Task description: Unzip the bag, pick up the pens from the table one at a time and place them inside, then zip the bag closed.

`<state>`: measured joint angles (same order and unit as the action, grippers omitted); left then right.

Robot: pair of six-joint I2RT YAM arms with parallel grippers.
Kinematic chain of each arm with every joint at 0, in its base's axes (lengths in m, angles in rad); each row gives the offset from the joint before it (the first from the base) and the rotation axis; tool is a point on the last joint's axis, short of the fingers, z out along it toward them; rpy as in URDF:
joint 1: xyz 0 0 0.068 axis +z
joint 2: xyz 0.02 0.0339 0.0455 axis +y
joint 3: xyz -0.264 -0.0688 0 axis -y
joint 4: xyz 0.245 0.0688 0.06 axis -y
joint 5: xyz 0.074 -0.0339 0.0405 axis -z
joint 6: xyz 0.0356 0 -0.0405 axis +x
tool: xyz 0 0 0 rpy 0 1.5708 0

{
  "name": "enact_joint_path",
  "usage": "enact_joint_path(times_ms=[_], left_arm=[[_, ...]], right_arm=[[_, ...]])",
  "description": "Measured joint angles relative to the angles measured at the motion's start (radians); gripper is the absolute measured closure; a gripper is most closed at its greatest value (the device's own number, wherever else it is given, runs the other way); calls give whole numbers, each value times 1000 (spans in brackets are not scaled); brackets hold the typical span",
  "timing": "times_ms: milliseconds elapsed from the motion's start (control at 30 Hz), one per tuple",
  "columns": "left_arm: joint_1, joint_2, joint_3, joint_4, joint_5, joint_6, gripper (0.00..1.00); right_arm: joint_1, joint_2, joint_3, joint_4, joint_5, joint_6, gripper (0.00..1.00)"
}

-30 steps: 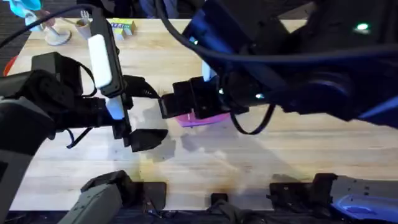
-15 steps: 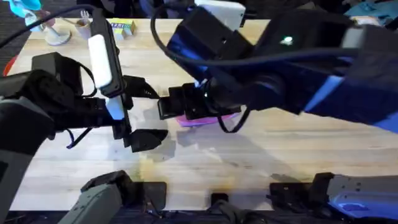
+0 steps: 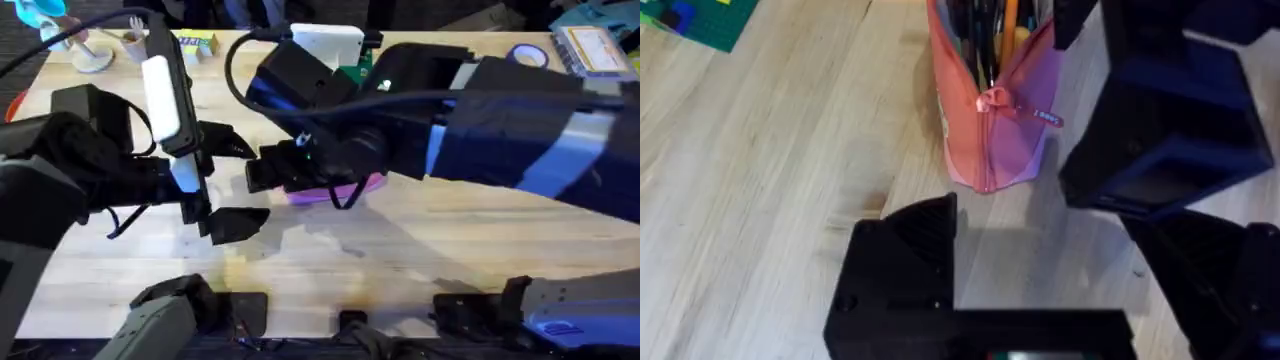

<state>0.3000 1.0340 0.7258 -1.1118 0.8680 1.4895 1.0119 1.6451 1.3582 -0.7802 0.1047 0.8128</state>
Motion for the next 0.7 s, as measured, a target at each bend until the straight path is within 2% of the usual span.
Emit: enact_joint_path(times_ms=[167, 367, 467, 600, 700], left_arm=[[0, 0, 0, 0, 0, 0, 7], [0, 0, 0, 0, 0, 0, 7], [0, 0, 0, 0, 0, 0, 8], [0, 0, 0, 0, 0, 0, 7], [0, 0, 0, 0, 0, 0, 7]], right_arm=[[0, 8, 0, 33, 0, 3, 54], [0, 63, 0, 48, 0, 3, 56], [0, 73, 0, 67, 0, 4, 96], [0, 73, 0, 78, 5, 4, 279], [0, 73, 0, 78, 29, 8, 349]])
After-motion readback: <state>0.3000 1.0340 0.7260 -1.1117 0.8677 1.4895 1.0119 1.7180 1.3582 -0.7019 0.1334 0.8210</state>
